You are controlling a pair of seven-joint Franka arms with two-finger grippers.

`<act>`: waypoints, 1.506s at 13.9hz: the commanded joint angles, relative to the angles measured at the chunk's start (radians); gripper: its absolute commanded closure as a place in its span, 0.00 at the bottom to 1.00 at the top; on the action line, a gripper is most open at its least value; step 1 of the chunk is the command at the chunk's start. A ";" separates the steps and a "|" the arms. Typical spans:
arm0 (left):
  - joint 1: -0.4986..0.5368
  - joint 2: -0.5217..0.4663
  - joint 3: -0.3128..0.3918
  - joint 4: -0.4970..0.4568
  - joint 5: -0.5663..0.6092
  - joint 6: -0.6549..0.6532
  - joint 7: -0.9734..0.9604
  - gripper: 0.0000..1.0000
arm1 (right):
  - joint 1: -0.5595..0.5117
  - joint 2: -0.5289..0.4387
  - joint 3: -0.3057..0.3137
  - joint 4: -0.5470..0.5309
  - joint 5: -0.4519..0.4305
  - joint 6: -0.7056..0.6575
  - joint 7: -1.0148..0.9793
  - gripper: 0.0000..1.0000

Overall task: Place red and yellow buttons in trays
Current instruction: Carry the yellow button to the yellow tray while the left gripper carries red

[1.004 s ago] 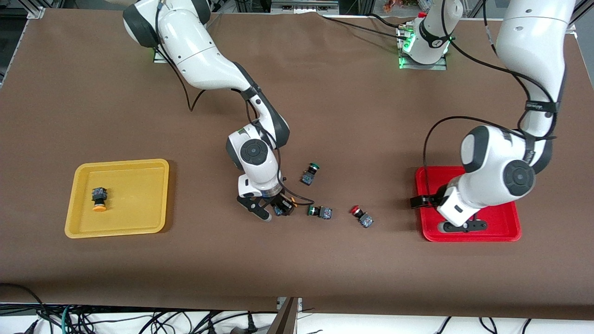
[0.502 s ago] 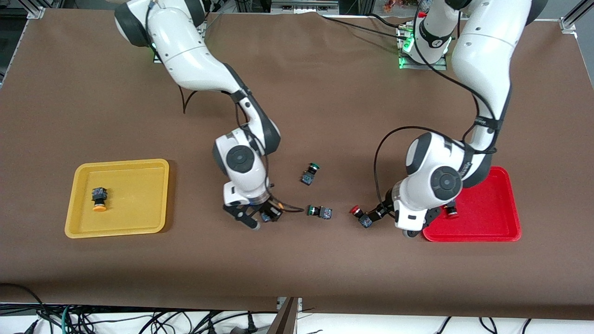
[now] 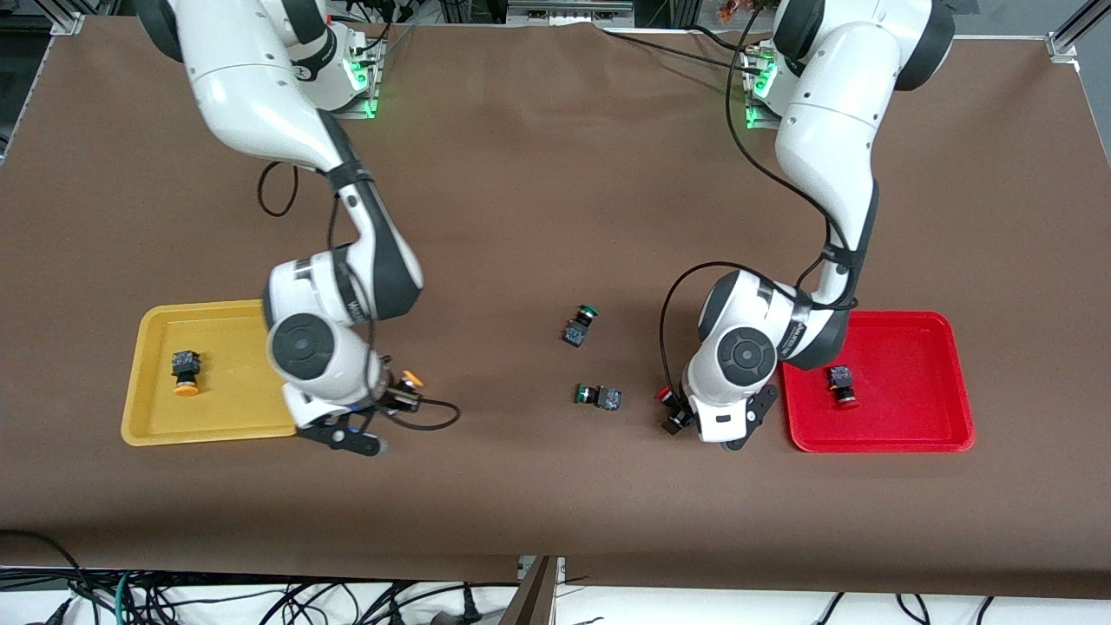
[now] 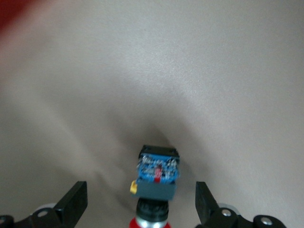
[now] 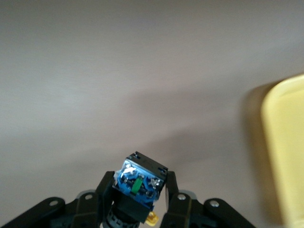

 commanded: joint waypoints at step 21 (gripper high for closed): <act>0.207 -0.240 0.008 -0.050 -0.064 -0.368 0.983 1.00 | -0.296 -0.101 -0.006 -0.331 0.009 0.146 -0.705 0.00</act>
